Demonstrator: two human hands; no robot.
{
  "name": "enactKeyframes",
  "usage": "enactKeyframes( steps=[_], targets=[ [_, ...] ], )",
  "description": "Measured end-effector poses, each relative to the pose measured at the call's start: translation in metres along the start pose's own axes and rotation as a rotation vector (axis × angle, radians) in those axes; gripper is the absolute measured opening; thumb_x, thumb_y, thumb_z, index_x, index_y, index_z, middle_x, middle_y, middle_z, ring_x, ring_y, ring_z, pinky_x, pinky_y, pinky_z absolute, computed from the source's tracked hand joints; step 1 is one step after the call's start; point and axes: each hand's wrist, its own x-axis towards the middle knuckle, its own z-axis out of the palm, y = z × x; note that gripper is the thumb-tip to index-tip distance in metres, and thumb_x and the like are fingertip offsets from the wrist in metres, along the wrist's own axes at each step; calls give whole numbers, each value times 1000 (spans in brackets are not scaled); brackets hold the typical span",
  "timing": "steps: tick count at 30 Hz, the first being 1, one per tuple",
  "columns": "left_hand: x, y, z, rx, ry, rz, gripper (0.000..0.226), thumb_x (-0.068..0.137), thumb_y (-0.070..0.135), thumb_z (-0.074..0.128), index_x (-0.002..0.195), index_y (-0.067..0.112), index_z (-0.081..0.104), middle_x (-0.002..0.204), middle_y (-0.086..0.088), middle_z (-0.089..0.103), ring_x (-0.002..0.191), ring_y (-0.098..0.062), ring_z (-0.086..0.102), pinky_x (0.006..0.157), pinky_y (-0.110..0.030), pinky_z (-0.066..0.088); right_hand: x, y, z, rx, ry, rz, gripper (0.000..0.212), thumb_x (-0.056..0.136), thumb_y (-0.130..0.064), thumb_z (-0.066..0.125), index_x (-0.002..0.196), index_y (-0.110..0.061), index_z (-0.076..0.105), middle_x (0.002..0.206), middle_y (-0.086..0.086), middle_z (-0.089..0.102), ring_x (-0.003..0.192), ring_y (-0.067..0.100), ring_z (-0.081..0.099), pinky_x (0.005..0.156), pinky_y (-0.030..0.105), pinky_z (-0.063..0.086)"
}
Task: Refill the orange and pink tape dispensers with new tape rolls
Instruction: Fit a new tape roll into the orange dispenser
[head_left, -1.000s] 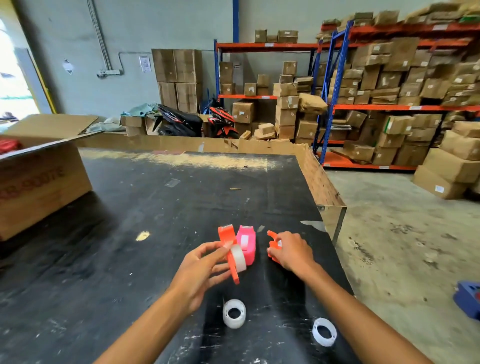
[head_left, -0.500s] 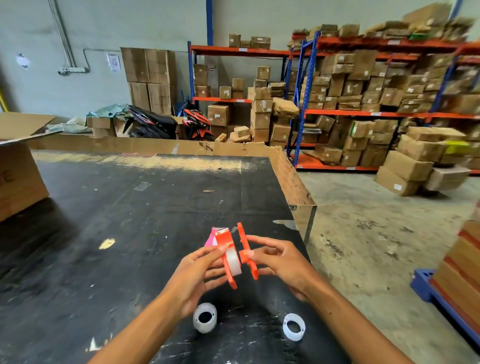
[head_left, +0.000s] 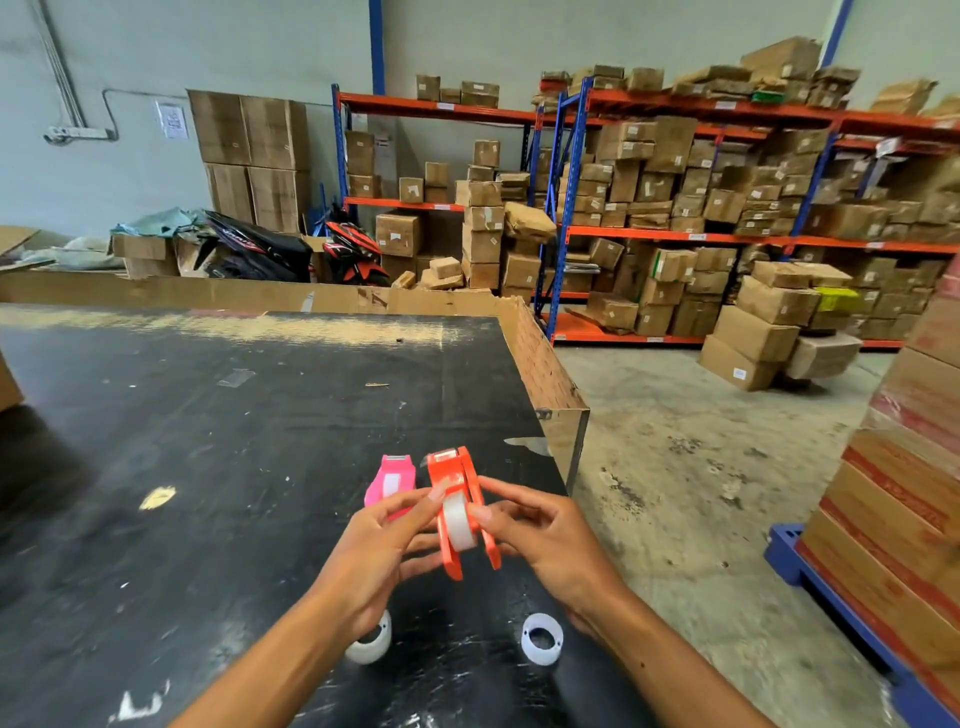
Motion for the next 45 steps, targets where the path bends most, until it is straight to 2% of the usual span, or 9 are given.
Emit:
enactKeyframes(
  steps=[4, 8, 12, 19, 25, 30, 34, 40, 45],
  targets=[
    [-4, 3, 6, -15, 0, 55, 49, 73, 36, 66, 118, 16, 66, 96, -14, 78, 78, -22, 75, 65, -29, 58, -5, -1, 1, 20, 42, -54, 43, 72, -35, 75, 113, -25, 70, 93, 15, 74, 88, 17, 68, 88, 42, 56],
    [-7, 7, 6, 5, 11, 91, 47, 76, 35, 65, 117, 13, 68, 97, -16, 77, 78, -23, 74, 61, -28, 58, -10, -1, 8, 60, 98, -82, 36, 69, -35, 75, 105, -27, 74, 106, 12, 74, 99, 19, 71, 87, 35, 57],
    [-12, 8, 10, 5, 51, 137, 40, 76, 37, 63, 106, 13, 74, 95, -15, 78, 77, -21, 73, 63, -29, 58, -14, -2, 19, 66, 144, -136, 26, 69, -42, 73, 94, -38, 75, 97, 23, 65, 81, 12, 61, 77, 24, 53],
    [-24, 14, 24, 27, 156, 306, 30, 89, 31, 55, 85, 14, 79, 77, -6, 80, 65, -11, 73, 51, -19, 54, -17, -11, 35, 83, 195, -204, 12, 79, -31, 68, 83, -38, 76, 77, 9, 55, 67, 6, 54, 59, 13, 49],
    [-26, 23, 17, 80, 144, 312, 30, 92, 30, 54, 92, 13, 79, 86, -8, 80, 79, -20, 76, 61, -24, 59, -11, -14, 35, 27, 159, -225, 15, 83, -28, 67, 94, -26, 78, 84, 24, 61, 72, 14, 62, 65, 21, 55],
    [-27, 34, 13, 86, 130, 323, 25, 92, 27, 55, 90, 18, 79, 84, -10, 80, 70, -18, 75, 55, -19, 55, 0, -20, 28, -13, 99, -241, 39, 76, -35, 69, 115, -30, 66, 83, -3, 75, 88, 15, 72, 82, 27, 57],
    [-28, 37, 13, 81, 142, 333, 19, 91, 24, 56, 93, 26, 76, 82, -2, 80, 66, -13, 74, 52, -16, 54, 9, -27, 22, -82, 50, -239, 59, 75, -43, 65, 132, -29, 55, 93, 7, 73, 96, 16, 70, 90, 30, 55],
    [-26, 35, 13, 60, 178, 348, 20, 92, 20, 56, 102, 19, 73, 88, -8, 79, 70, -13, 74, 53, -18, 56, 9, -26, 33, -10, 63, -284, 43, 88, -13, 63, 130, -18, 56, 93, 25, 69, 80, 9, 67, 72, 13, 53],
    [-23, 32, 10, 90, 183, 357, 21, 91, 25, 56, 98, 26, 76, 89, -6, 80, 86, -22, 75, 67, -29, 60, 10, -23, 38, 12, 65, -318, 34, 91, -11, 60, 117, -34, 59, 87, 3, 71, 79, 1, 68, 68, 12, 52]
  ],
)
